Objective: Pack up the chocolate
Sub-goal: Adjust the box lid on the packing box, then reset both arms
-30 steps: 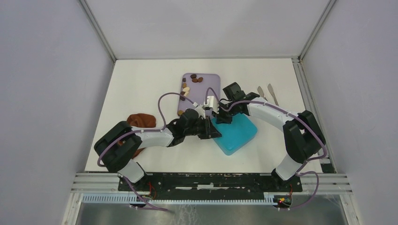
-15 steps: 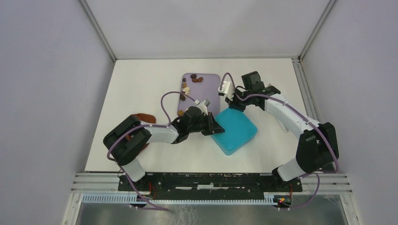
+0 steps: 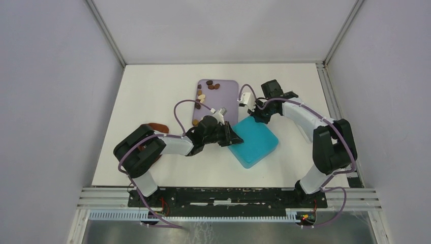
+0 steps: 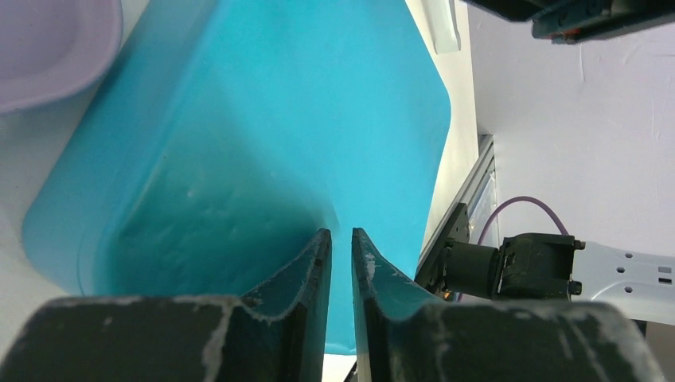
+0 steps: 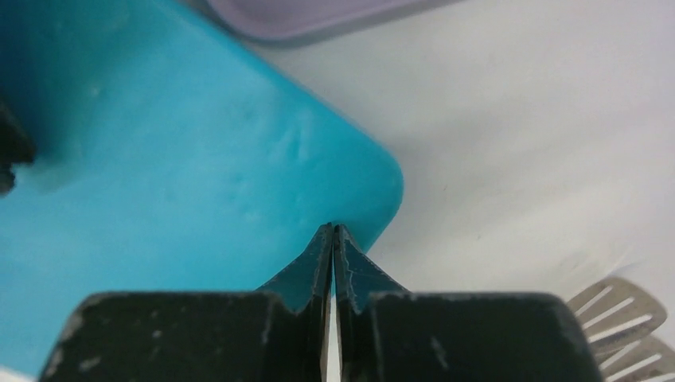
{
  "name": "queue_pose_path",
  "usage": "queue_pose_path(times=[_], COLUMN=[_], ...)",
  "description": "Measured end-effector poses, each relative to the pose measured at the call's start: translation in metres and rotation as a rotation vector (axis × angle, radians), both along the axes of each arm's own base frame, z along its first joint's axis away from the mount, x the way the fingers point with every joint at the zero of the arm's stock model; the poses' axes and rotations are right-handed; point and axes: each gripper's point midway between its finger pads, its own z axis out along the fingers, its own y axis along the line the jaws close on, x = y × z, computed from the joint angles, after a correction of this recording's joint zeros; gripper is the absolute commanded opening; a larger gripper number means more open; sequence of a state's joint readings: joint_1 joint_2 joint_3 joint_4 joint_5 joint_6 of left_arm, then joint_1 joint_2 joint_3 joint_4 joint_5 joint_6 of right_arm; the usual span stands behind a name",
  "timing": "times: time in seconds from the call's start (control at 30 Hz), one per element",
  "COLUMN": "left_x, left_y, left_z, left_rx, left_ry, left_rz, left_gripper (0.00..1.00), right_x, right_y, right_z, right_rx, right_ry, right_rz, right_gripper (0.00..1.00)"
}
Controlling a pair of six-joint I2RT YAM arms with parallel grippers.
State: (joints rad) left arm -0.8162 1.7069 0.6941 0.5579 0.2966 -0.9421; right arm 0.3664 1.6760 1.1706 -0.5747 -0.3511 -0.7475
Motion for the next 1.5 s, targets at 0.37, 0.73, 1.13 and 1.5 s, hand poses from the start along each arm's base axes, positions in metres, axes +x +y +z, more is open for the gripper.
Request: queue_pose_path(times=[0.37, 0.73, 1.13, 1.5], left_x=[0.003, 0.001, 0.021, -0.006], left_y=[0.002, 0.004, 0.025, 0.133], left_z=[0.001, 0.002, 0.133, 0.382], left_rx=[-0.009, -0.004, 0.101, 0.009], left_ry=[0.002, 0.010, -0.290, -0.811], left_rz=[-0.001, -0.005, 0.007, 0.273], left_gripper=[0.24, 0.27, 0.98, 1.00], right_x=[-0.065, -0.076, -0.041, -0.047], right_y=[-0.042, -0.056, -0.113, -0.126], right_z=[0.061, -0.004, 0.125, 0.319], right_rx=[-0.008, -0.041, 0.047, 0.432], right_ry=[-0.054, -0.022, -0.323, -0.779], right_rz=[0.052, 0.026, -0.173, -0.467], right_gripper=[0.09, 0.12, 0.98, 0.98])
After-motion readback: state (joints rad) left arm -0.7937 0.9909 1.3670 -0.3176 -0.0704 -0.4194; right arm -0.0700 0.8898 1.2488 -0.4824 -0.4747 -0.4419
